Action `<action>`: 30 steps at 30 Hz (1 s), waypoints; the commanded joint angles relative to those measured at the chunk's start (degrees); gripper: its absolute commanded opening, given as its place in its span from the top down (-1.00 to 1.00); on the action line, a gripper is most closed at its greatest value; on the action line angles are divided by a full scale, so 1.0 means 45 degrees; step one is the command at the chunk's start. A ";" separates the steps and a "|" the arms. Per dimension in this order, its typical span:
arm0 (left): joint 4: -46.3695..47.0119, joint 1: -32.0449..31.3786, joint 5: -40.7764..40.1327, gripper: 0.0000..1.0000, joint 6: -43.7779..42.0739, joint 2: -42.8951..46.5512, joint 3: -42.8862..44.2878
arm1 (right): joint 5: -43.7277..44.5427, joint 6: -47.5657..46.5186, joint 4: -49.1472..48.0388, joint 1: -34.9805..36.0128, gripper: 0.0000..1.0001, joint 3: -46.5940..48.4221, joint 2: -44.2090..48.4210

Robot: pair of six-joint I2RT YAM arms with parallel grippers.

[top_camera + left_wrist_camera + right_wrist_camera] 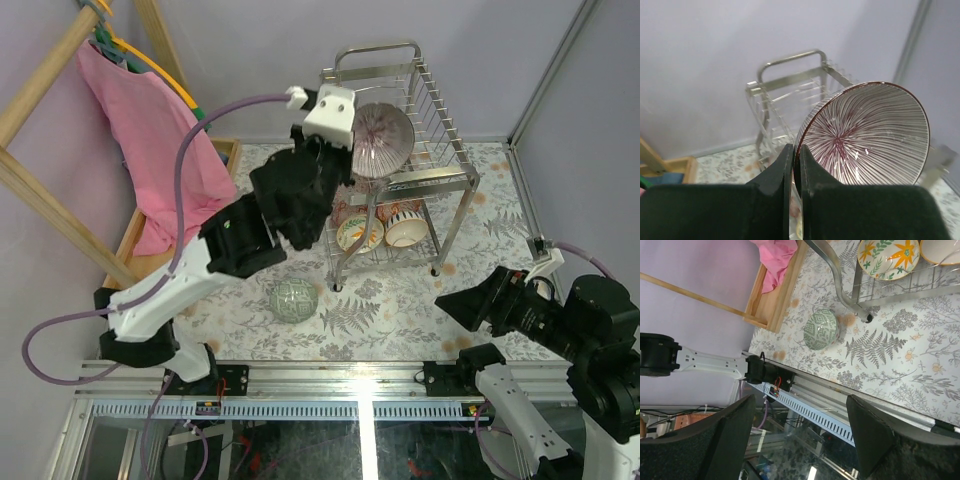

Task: Load the bowls into the dish rack
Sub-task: Place the bowl in the dish rack.

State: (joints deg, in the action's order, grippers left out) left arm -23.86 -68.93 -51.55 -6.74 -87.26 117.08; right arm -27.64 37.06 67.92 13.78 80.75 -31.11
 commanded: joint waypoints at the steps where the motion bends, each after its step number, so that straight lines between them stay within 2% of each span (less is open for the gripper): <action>1: 0.1408 0.1836 0.0945 1.00 -0.1567 -0.1029 0.2077 | -0.0409 0.0957 -0.0154 0.0024 -0.60 -0.0434 0.0722; 4: 0.0745 0.2804 0.1776 1.00 -0.1638 -0.2556 0.4163 | -0.0461 0.1157 -0.0322 0.0026 -0.60 -0.1163 0.1168; 7: 0.1000 0.3544 0.2445 1.00 -0.1904 -0.3607 0.5028 | -0.0723 0.0902 -0.0304 0.0025 -0.60 -0.1579 0.1103; 16: 0.2332 0.5266 0.3985 1.00 -0.1995 -0.5261 0.4973 | -0.1061 0.0232 -0.0885 0.0024 -0.60 -0.2741 0.0818; 30: 0.5014 0.6930 0.5031 1.00 -0.4542 -0.7444 0.5006 | -0.1788 0.0250 -0.2513 0.0031 -0.60 -0.5387 0.0782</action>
State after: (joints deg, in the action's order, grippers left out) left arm -12.56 -39.92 -31.33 -22.02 -120.07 138.06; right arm -31.88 38.15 60.07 13.78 58.65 -26.68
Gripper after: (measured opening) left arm 0.033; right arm 0.803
